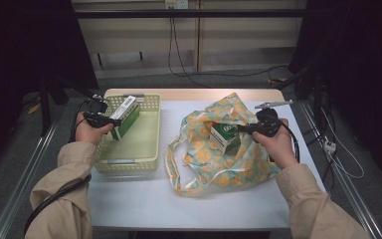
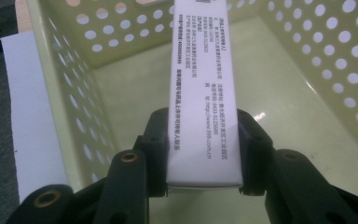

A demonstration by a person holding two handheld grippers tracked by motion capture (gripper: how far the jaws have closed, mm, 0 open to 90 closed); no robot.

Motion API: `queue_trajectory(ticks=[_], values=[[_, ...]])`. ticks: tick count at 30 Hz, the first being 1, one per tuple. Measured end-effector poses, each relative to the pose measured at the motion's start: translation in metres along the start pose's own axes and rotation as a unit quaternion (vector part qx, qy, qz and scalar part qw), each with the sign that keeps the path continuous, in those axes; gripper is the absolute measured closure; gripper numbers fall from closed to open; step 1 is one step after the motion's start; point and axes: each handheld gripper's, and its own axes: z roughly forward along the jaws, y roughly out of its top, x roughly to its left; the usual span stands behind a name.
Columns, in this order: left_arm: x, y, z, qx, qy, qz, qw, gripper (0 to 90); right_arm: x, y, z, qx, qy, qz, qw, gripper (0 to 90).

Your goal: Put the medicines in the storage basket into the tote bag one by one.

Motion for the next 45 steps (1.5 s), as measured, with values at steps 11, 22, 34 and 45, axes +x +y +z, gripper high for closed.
queue_trajectory(ticks=[11,22,34,45], values=[[-0.037,0.027,-0.039,-0.06,-0.08,0.045,0.994,63.1,-0.004,-0.002,0.0,-0.004,-0.004,0.008,1.0,90.0],[-0.093,0.05,-0.079,-0.088,-0.157,0.125,0.9756,63.1,-0.003,-0.001,0.001,-0.006,-0.004,0.008,0.9999,90.0],[-0.157,0.043,-0.06,-0.046,-0.234,0.197,0.9511,63.1,0.0,0.0,0.0,-0.006,-0.005,0.006,1.0,90.0],[-0.202,0.03,-0.036,-0.009,-0.274,0.251,0.9284,63.0,0.003,0.003,-0.002,-0.008,-0.002,0.002,1.0,90.0]])
